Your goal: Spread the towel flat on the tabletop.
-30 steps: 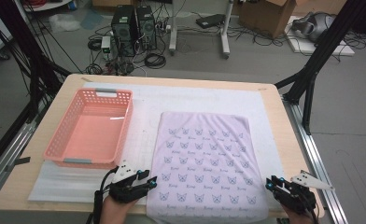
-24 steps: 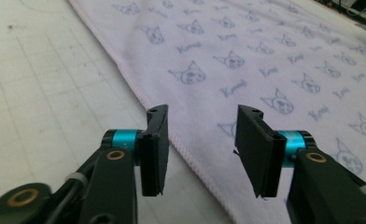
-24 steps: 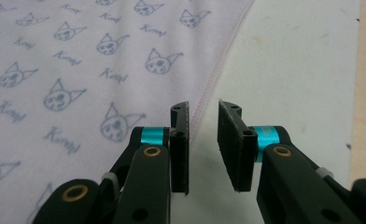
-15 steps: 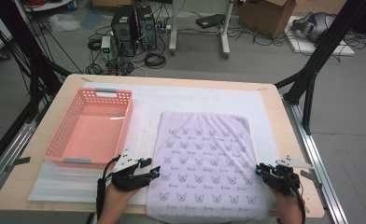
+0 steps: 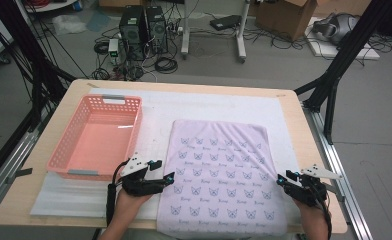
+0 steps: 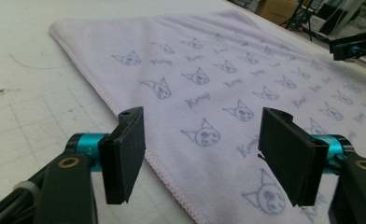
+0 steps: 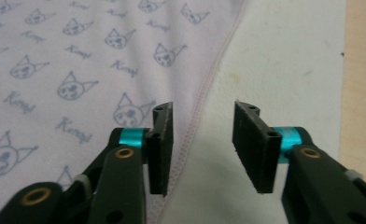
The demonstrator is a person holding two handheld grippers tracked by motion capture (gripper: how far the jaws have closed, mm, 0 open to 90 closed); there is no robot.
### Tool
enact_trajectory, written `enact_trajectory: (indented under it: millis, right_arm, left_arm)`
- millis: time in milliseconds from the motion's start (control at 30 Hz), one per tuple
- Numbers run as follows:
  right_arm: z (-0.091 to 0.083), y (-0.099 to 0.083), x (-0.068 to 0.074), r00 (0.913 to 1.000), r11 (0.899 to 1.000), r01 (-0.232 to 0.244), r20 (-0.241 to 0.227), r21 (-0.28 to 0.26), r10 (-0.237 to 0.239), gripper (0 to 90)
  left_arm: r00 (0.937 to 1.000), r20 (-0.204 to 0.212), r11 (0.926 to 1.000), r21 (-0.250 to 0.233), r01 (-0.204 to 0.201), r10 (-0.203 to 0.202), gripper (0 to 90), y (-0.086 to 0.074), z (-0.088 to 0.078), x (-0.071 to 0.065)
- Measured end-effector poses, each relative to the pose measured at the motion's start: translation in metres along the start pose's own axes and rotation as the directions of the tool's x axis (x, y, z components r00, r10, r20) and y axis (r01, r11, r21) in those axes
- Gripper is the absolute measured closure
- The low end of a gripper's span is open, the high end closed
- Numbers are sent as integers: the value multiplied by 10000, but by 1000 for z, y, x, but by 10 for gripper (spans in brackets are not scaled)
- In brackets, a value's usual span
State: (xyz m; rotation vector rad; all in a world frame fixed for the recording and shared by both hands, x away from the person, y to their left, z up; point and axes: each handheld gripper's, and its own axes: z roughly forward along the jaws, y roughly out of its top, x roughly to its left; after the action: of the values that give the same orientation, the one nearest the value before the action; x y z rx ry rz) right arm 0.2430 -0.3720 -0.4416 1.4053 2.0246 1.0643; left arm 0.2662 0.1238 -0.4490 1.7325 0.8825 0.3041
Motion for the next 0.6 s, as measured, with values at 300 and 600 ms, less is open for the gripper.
enact_trajectory:
  millis: [300,600]
  right_arm:
    - [-4,3,0,9998,9992,205,-7,-348,-206,423]
    - [-6,6,-2,9996,9977,278,65,-618,-274,308]
  left_arm:
    - [9997,213,9993,-361,-91,98,249,3,-3,3]
    - [9993,352,9995,-308,-111,122,252,3,0,3]
